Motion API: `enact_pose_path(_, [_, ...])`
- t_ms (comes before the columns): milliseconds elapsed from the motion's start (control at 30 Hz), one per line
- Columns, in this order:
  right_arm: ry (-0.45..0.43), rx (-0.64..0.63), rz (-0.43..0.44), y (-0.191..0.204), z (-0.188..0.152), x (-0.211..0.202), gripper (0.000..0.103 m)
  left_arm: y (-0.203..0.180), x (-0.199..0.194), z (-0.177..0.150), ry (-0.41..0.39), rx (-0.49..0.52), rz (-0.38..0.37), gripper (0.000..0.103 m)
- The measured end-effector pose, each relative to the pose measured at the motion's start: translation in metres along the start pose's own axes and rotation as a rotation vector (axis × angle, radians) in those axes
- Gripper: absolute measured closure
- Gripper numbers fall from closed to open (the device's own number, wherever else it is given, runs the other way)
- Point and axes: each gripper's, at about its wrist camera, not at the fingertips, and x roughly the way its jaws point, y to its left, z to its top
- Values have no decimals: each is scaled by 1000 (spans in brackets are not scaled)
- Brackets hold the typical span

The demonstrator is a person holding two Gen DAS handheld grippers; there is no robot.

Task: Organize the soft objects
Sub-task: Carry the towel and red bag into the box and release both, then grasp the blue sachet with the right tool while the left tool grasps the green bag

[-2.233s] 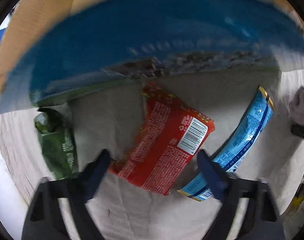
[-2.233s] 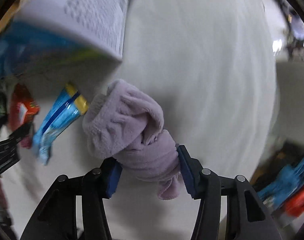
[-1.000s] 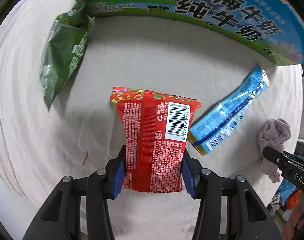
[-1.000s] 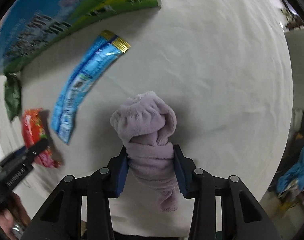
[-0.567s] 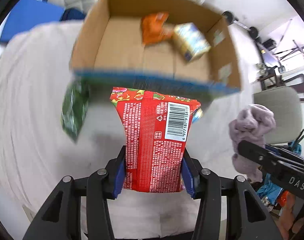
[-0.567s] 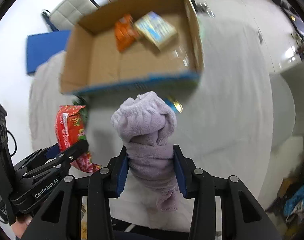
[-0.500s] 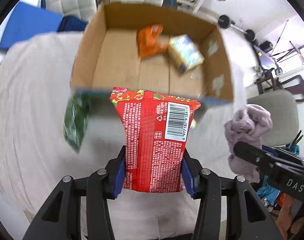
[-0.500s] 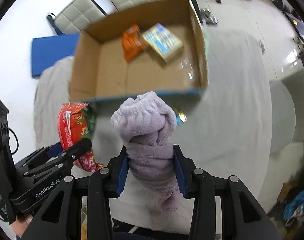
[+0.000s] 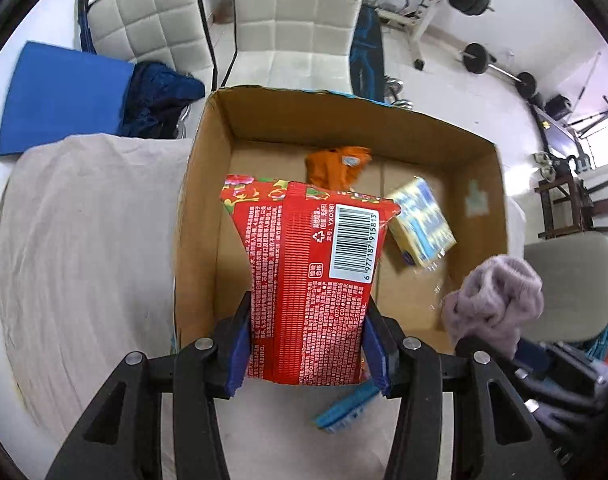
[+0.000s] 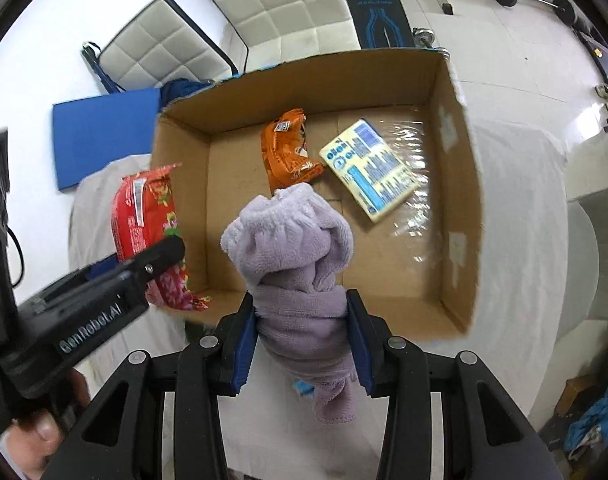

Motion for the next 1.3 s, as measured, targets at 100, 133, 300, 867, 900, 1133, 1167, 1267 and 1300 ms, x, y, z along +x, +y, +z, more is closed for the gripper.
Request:
enact_pose_path(100, [38,19,-8,0,17,28,59,8,17,21,28,-9,11,57])
enact_pose_path(133, [47,28,-12,1,20,34,59,10,25,29,39,-13,20,57])
enact_pose_path(300, [92,51,-39,0,36,74,59,13,52,48,85,-9,45,58])
enact_pose_path(867, [116,38,-74,4,58,105,24,20,67,66,130,-28,21,58])
enact_pose_path(900, [113,37,-73,4,57,103,24,20,64,65,123,-31,22,56])
enact_pose_path(1133, [98,38,-60,-4,34,77,24,28,26,40,42,-40,38,51])
enact_pose_path(1167, [94,38,-60,-5,30,75,18,30,21,36,29,-40,41,42])
enact_pose_path(1267, [65,22,-31,-7,6,59,3,41,-3,14,-36,-56,59,14])
enact_pose_path(1300, [44,18,-28,-8,-4,53,3,45,-9,5,-51,-68,64,7])
